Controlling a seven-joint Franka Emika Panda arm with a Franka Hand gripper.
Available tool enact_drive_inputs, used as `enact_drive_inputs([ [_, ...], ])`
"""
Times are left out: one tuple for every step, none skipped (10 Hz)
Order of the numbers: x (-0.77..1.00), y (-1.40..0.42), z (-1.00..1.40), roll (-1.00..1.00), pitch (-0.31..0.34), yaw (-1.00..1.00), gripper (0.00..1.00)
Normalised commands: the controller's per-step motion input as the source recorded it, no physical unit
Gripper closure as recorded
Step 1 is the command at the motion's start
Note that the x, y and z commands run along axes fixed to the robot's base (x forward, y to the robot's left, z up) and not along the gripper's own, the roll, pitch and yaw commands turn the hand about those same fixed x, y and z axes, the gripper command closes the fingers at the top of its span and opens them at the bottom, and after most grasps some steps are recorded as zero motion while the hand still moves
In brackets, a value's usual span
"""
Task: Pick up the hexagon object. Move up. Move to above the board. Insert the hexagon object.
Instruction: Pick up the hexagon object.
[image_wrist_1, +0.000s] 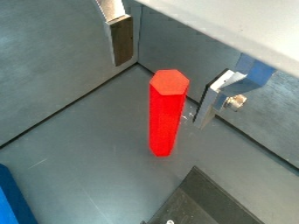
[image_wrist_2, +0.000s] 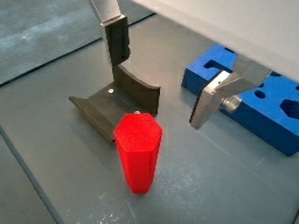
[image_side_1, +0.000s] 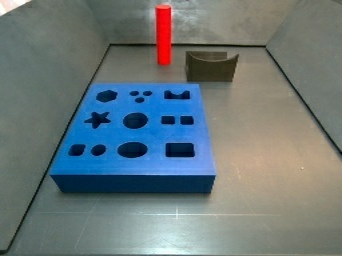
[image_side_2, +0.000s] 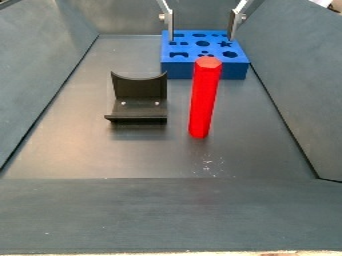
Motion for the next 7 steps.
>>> enact_drive_inputs([
  [-0.03, 0.00, 0.00, 0.01, 0.000, -0.02, 0.00],
  [-0.29, 0.46, 0.00, 0.05, 0.000, 0.00, 0.00],
  [-0.44, 0.97, 0.00, 0.00, 0.000, 0.00, 0.00],
  [-0.20, 0.56, 0.00, 0.00, 0.000, 0.03, 0.00],
  [0.00, 0.00, 0.00, 0.03, 0.000, 0.00, 0.00],
  [-0.18, -0.03, -0.52, 0.03, -0.174, 0.00, 0.00],
  [-0.12, -0.05, -0.80, 0.04, -0.236, 0.00, 0.00],
])
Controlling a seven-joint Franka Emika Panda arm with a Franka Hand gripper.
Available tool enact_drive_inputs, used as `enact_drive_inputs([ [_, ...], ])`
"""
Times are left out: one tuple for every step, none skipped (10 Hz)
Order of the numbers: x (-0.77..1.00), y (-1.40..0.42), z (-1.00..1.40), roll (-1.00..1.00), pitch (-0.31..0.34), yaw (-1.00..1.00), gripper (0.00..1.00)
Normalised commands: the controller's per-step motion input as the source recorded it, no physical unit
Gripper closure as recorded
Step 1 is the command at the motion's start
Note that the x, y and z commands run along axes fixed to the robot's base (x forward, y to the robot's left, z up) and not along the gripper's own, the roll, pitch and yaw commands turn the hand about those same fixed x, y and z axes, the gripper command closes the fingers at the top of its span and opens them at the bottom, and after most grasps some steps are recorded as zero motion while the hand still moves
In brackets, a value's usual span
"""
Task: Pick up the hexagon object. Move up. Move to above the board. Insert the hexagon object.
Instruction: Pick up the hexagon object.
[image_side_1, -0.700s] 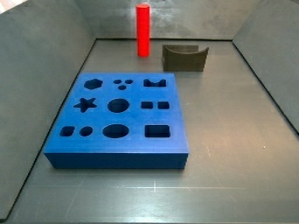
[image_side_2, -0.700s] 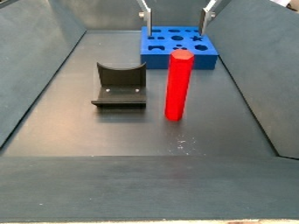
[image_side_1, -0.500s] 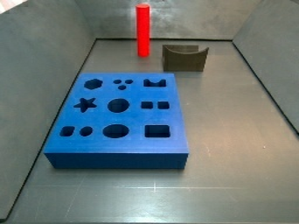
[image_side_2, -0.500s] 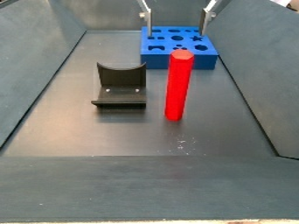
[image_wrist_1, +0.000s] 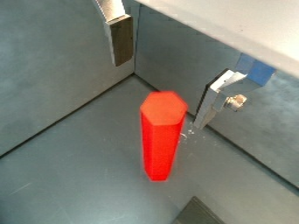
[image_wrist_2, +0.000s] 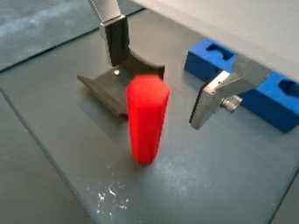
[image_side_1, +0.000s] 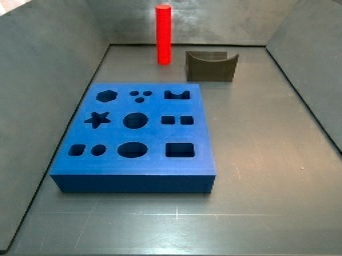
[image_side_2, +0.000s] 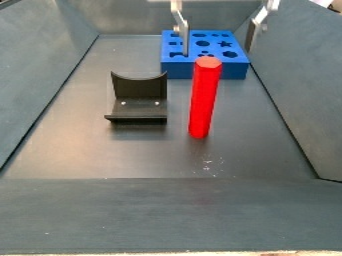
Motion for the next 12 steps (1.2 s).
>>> enact_drive_inputs([
  [0.00, -0.07, -0.89, 0.04, -0.180, -0.02, 0.00],
  [0.00, 0.00, -0.88, 0.05, -0.166, 0.00, 0.00],
  [-0.03, 0.00, -0.73, 0.02, -0.169, 0.00, 0.00],
  [-0.04, 0.03, -0.24, -0.04, -0.090, 0.00, 0.00],
  [0.00, 0.00, 0.00, 0.00, 0.000, 0.00, 1.00],
  [0.00, 0.00, 0.00, 0.00, 0.000, 0.00, 1.00],
  [0.00, 0.00, 0.00, 0.00, 0.000, 0.00, 1.00],
  [0.00, 0.00, 0.00, 0.00, 0.000, 0.00, 1.00],
  [0.00, 0.00, 0.00, 0.00, 0.000, 0.00, 1.00],
  [0.00, 0.00, 0.00, 0.00, 0.000, 0.00, 1.00],
  [0.00, 0.00, 0.00, 0.00, 0.000, 0.00, 1.00],
  [0.00, 0.00, 0.00, 0.00, 0.000, 0.00, 1.00],
])
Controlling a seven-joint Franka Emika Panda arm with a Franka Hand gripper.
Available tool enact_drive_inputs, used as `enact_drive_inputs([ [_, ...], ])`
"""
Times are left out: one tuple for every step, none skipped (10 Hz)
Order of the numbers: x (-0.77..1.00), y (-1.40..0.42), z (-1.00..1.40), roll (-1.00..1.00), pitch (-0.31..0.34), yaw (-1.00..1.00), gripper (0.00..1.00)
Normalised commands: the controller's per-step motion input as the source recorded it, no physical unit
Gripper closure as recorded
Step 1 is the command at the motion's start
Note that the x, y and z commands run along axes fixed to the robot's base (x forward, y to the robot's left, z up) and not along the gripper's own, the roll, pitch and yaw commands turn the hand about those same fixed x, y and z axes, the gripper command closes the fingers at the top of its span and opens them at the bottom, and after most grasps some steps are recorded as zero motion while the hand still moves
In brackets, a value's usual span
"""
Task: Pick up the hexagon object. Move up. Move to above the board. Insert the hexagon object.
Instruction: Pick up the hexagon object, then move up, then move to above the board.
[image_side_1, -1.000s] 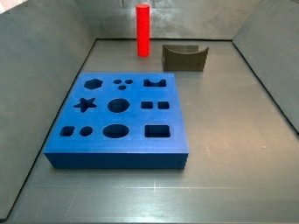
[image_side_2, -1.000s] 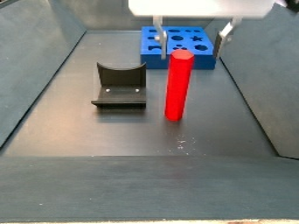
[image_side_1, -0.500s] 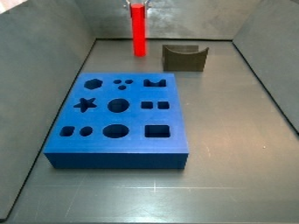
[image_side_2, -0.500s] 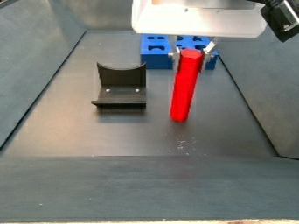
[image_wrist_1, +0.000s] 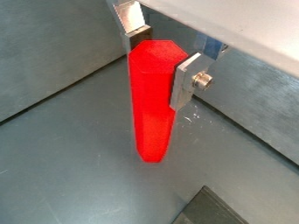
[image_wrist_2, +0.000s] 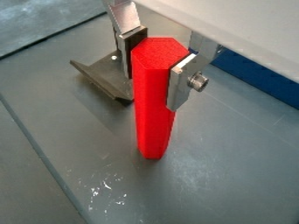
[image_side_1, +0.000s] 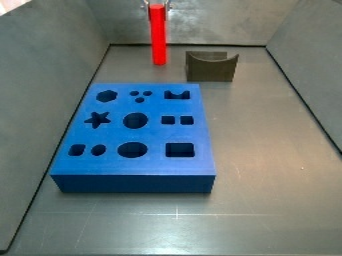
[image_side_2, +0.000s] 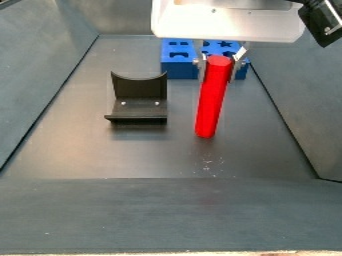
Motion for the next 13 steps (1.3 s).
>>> enact_drive_inputs([
  [0.00, 0.00, 0.00, 0.00, 0.000, 0.00, 1.00],
  [0.00, 0.00, 0.00, 0.00, 0.000, 0.00, 1.00],
  [0.00, 0.00, 0.00, 0.00, 0.000, 0.00, 1.00],
  [0.00, 0.00, 0.00, 0.00, 0.000, 0.00, 1.00],
  [0.00, 0.00, 0.00, 0.00, 0.000, 0.00, 1.00],
  [0.00, 0.00, 0.83, 0.00, 0.000, 0.00, 1.00],
  [-0.03, 0.01, 0.78, -0.01, 0.025, 0.04, 1.00],
  [-0.03, 0.01, 0.71, -0.01, 0.039, 0.03, 1.00],
  [-0.02, 0.01, 0.47, 0.00, 0.052, 0.02, 1.00],
  [-0.01, 0.01, 0.36, 0.01, 0.058, 0.02, 1.00],
  [0.16, 0.38, 1.00, -0.04, 0.062, 0.29, 1.00],
  [0.18, 0.41, 1.00, -0.04, 0.083, 0.27, 1.00],
  [0.16, 0.33, 1.00, -0.05, 0.118, 0.18, 1.00],
])
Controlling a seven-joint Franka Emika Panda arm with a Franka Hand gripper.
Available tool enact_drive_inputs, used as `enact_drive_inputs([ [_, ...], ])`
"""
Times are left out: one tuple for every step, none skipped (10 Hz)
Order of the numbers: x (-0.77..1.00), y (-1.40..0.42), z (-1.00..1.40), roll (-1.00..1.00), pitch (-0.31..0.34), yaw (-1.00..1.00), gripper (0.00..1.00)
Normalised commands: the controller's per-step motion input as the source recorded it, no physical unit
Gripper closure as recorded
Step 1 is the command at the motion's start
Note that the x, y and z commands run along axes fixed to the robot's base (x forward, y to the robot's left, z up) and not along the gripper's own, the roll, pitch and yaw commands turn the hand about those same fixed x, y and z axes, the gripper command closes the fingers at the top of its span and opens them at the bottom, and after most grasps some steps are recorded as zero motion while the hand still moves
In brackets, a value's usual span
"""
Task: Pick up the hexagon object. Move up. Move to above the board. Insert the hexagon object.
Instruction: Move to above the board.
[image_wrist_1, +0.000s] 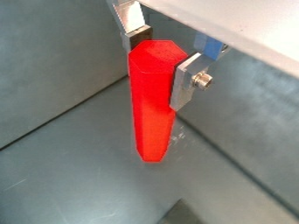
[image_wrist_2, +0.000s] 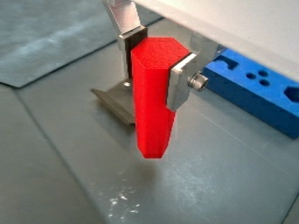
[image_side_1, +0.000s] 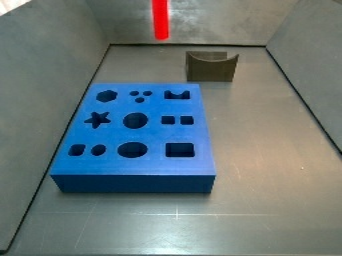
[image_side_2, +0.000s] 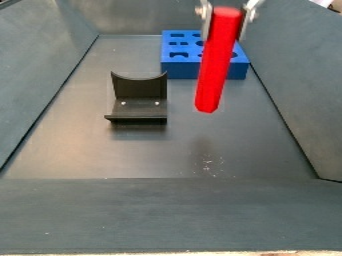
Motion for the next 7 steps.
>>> enact_drive_inputs([
  [0.15, 0.29, 1.00, -0.04, 0.112, 0.14, 1.00],
  [0.08, 0.18, 0.80, -0.04, 0.092, 0.09, 1.00],
  [0.05, 0.11, 0.63, -0.03, 0.080, 0.06, 1.00],
  [0.02, 0.06, 0.41, -0.02, 0.075, 0.04, 1.00],
  [0.02, 0.05, 0.31, -0.02, 0.078, 0.03, 1.00],
  [0.07, -1.00, 0.20, 0.05, 0.437, -0.45, 1.00],
  [0.07, -1.00, 0.19, 0.06, 0.433, -0.45, 1.00],
])
